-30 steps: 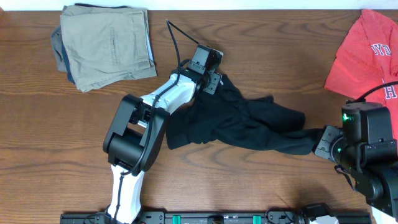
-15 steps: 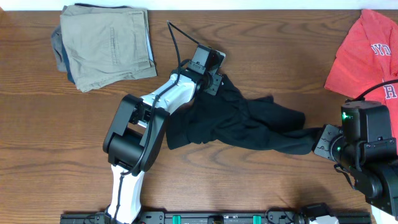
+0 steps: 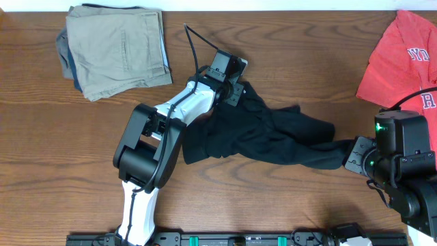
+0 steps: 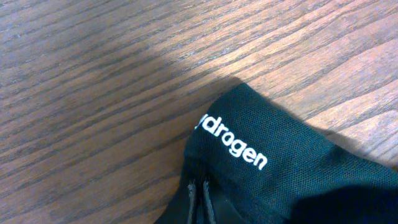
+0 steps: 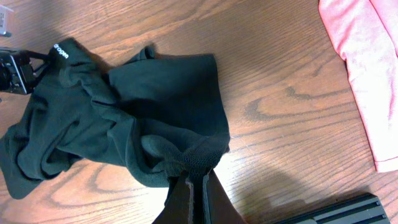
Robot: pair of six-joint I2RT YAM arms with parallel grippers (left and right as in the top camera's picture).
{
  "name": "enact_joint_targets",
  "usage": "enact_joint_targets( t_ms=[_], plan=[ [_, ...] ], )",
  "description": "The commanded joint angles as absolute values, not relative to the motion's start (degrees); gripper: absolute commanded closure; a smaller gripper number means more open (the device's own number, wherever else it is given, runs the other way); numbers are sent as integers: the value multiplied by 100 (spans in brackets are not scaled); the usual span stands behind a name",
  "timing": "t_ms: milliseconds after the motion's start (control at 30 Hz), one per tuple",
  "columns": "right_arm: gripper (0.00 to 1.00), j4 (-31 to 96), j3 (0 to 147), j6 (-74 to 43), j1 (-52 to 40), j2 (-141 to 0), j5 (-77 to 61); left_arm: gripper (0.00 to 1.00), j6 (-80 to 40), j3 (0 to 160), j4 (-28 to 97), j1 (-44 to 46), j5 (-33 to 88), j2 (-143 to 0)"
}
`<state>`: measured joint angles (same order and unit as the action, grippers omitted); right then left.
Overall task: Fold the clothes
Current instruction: 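Lift the shirt with both grippers and lay it flat at center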
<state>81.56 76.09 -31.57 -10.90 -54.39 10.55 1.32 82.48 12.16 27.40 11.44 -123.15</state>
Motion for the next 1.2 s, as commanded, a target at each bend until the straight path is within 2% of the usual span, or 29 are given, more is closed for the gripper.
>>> enact_joint_targets(
  t_ms=[0, 333, 533, 800, 1000, 1167],
  plan=[
    [99, 8138, 7594, -3122, -1052, -5435, 1179, 94, 126, 8171, 1234, 2740, 1155, -12429],
    [99, 8060, 7594, -3122, -1052, -5435, 1179, 94, 126, 8171, 1999, 2709, 1092, -11384],
    [99, 8064, 7594, -3122, -1050, -5435, 1179, 94, 126, 8171, 2886, 2707, 1063, -9911],
    [99, 8055, 7596, -3122, -1050, -5433, 1184, 94, 117, 8171, 4545, 2707, 279, -8023],
    [99, 7968, 7629, -3122, -1050, -5393, 1181, 94, -532, 8171, 5621, 2707, -75, -6652],
    [99, 7955, 7824, -3111, -1050, -5341, 1288, 94, -1017, 8171, 5983, 2707, -322, -5231]
  ],
)
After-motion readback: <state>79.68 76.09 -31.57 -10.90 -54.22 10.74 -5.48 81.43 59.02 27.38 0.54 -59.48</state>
